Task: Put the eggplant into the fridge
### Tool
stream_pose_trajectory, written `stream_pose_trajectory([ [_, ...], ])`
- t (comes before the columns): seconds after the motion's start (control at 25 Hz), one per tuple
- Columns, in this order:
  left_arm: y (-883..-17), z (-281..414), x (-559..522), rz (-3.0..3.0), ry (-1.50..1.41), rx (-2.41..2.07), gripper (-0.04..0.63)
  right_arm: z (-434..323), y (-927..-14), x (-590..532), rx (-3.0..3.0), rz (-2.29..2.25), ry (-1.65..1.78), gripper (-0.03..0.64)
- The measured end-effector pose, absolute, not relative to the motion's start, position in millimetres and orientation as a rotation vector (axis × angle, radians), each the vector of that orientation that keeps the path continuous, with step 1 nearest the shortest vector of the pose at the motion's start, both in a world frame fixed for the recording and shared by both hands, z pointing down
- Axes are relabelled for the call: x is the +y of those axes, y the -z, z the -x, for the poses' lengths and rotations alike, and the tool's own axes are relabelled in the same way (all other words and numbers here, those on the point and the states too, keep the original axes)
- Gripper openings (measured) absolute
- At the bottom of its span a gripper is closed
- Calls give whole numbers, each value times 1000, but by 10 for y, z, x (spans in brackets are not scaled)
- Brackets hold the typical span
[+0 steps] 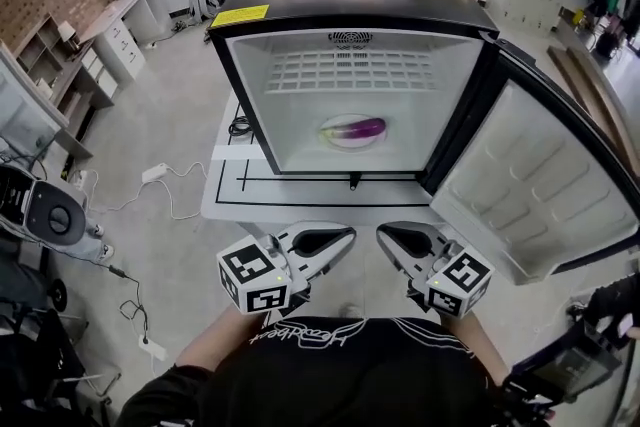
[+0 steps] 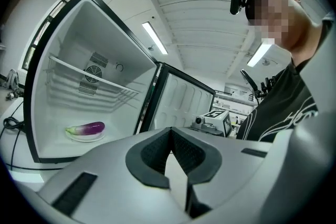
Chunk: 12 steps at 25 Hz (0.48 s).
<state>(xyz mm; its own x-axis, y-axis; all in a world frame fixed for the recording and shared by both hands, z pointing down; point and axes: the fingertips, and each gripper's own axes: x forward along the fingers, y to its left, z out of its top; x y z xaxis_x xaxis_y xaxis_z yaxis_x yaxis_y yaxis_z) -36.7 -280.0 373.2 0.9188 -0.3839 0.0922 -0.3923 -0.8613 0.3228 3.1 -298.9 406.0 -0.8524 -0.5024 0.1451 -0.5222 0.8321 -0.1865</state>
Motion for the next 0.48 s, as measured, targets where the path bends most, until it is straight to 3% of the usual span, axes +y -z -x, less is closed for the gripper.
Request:
stream_pose_trajectory([
  [0.48, -3469, 946, -1672, -2782, -16, -539, 8, 560, -3763, -1786, -2936, -863, -258, 8],
])
